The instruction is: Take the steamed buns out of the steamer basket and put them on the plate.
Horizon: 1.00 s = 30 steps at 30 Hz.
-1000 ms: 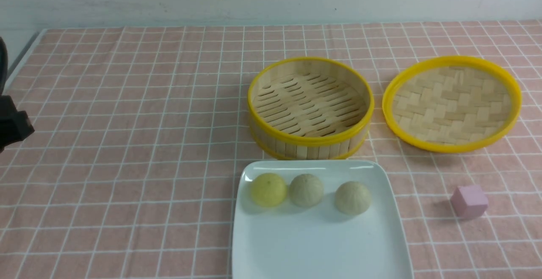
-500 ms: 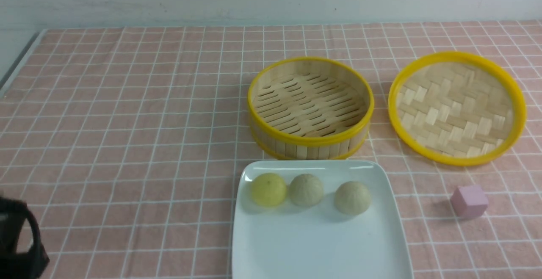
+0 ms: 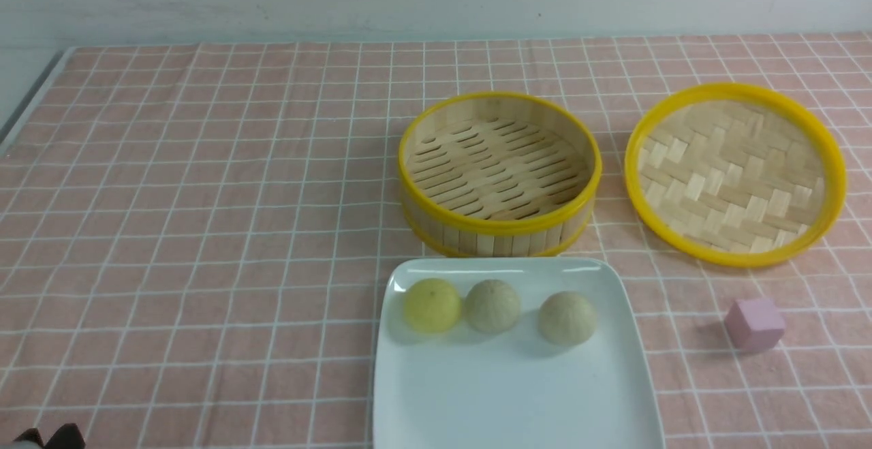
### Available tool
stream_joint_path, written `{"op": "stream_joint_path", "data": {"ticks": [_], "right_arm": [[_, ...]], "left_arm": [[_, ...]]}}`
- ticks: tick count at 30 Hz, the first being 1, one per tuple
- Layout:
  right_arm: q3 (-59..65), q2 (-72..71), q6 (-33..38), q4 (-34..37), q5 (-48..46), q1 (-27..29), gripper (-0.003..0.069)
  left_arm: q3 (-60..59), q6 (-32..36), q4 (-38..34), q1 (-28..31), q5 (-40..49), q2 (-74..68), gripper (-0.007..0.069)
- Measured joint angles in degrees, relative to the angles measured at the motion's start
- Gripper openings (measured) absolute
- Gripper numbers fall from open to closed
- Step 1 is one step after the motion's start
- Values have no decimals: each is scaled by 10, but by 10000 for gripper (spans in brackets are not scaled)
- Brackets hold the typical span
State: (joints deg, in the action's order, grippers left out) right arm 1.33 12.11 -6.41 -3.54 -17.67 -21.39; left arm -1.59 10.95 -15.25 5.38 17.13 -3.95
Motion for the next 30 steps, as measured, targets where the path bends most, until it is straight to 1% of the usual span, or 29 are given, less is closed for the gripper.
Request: {"op": "stream_joint_path", "data": {"ticks": [4, 7, 30], "right_arm": [[0, 0, 0, 1, 0, 0, 495], [0, 0, 0, 1, 0, 0, 495], [0, 0, 0, -1, 0, 0, 495]], "left_arm": [[0, 0, 4, 0, 31, 40, 243], [2, 0, 14, 0, 48, 46, 243], [3, 0, 23, 0, 51, 46, 243]]}}
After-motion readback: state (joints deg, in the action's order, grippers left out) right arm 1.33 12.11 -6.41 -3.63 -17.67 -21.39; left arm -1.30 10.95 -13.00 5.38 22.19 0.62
